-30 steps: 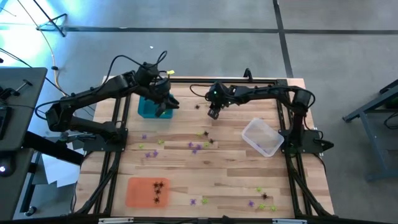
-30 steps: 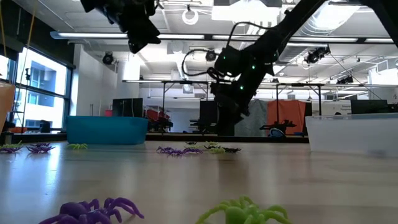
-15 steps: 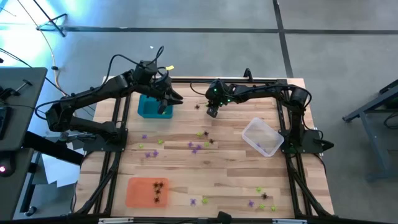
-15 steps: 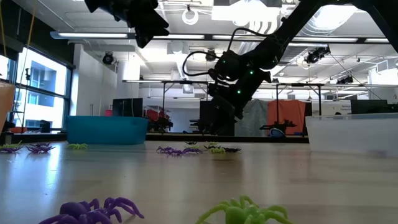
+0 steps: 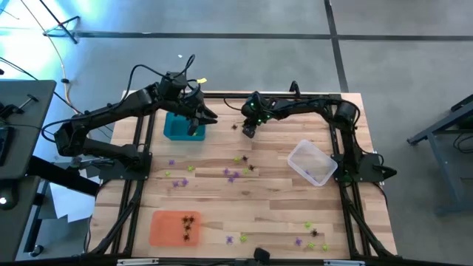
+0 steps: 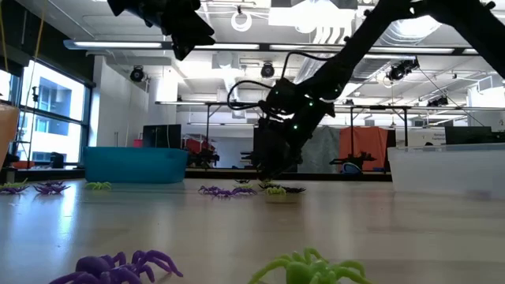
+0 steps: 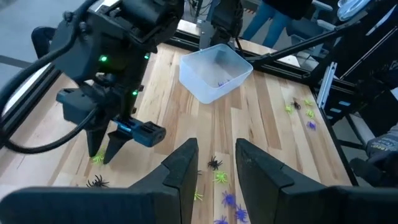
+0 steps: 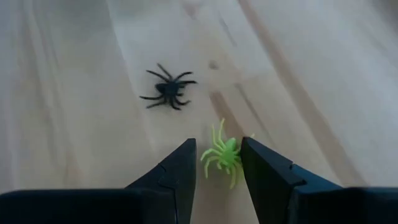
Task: Sort Halloween decoration
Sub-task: Put the green spider toy into the blue bin
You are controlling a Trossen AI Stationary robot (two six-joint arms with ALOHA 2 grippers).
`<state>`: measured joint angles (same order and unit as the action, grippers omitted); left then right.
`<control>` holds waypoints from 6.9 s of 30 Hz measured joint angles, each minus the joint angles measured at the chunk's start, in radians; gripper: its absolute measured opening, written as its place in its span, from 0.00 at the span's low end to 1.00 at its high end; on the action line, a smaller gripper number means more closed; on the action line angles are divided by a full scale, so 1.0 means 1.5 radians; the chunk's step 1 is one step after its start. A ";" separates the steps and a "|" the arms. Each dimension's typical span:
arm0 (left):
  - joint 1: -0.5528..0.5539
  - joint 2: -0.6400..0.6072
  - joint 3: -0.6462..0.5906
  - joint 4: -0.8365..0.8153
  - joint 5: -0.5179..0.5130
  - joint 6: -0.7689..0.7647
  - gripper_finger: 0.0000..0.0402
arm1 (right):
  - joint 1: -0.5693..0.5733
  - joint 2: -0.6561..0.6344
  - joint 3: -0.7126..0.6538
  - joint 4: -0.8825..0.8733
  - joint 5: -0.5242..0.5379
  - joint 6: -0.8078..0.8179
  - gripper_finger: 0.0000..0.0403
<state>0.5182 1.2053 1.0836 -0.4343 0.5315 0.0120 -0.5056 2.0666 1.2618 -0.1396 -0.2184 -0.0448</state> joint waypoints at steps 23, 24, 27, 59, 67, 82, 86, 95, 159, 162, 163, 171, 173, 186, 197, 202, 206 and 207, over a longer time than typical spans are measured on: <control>0.001 0.000 0.001 -0.013 0.006 0.000 0.23 | 0.001 0.055 0.183 -0.308 0.007 0.007 0.01; 0.001 0.000 0.001 -0.016 0.006 0.000 0.23 | 0.001 0.055 0.195 -0.323 0.007 0.007 0.01; 0.001 0.000 0.001 -0.039 0.006 0.000 0.23 | 0.006 0.055 0.236 -0.369 0.008 0.007 0.01; -0.032 0.000 -0.102 -0.114 -0.065 0.092 0.23 | 0.241 -0.037 0.535 -0.810 0.364 0.041 0.00; -0.049 0.000 -0.102 -0.094 -0.066 0.082 0.23 | 0.224 -0.100 0.535 -0.776 0.402 0.060 0.00; -0.086 0.000 -0.163 0.241 -0.080 0.115 0.23 | 0.233 -0.384 -0.003 -0.147 0.300 0.077 0.00; -0.086 0.001 -0.232 0.446 -0.097 0.082 0.23 | 0.244 -0.454 -0.154 0.104 0.298 0.093 0.00; -0.090 0.003 -0.280 0.604 -0.106 -0.004 0.23 | 0.266 -0.446 -0.261 0.385 0.244 0.135 0.03; -0.116 0.006 -0.280 0.606 -0.108 0.012 0.00 | 0.278 -0.294 -0.142 0.462 0.207 0.116 0.15; -0.116 0.006 -0.280 0.605 -0.109 0.012 0.00 | 0.278 -0.294 -0.142 0.462 0.204 0.102 0.25; -0.116 0.006 -0.280 0.604 -0.109 0.012 0.00 | 0.278 -0.294 -0.142 0.462 0.204 0.100 0.28; -0.116 0.006 -0.280 0.604 -0.109 0.010 0.00 | 0.278 -0.320 -0.143 0.401 0.209 0.099 0.42; -0.113 0.005 -0.280 0.604 -0.109 0.011 0.00 | 0.277 -0.336 -0.143 0.355 0.222 0.086 0.42; 0.017 -0.117 -0.279 0.274 -0.251 0.005 0.00 | 0.279 -0.435 -0.143 -0.027 0.285 0.171 0.42; 0.074 -0.161 -0.279 -0.166 -0.456 -0.075 0.00 | 0.279 -0.435 -0.143 -0.148 0.286 0.205 0.42; 0.074 -0.144 -0.279 -0.171 -0.441 -0.054 0.02 | 0.279 -0.435 -0.143 -0.148 0.286 0.204 0.42; 0.074 -0.131 -0.279 -0.170 -0.443 -0.029 0.08 | 0.279 -0.435 -0.143 -0.148 0.286 0.204 0.42; 0.074 -0.128 -0.279 -0.170 -0.444 -0.029 0.10 | 0.279 -0.435 -0.143 -0.148 0.286 0.204 0.42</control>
<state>0.6292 1.0132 0.6643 -0.6890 -0.1342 -0.0322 -0.0875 1.4147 1.0470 -0.3618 0.2104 0.2619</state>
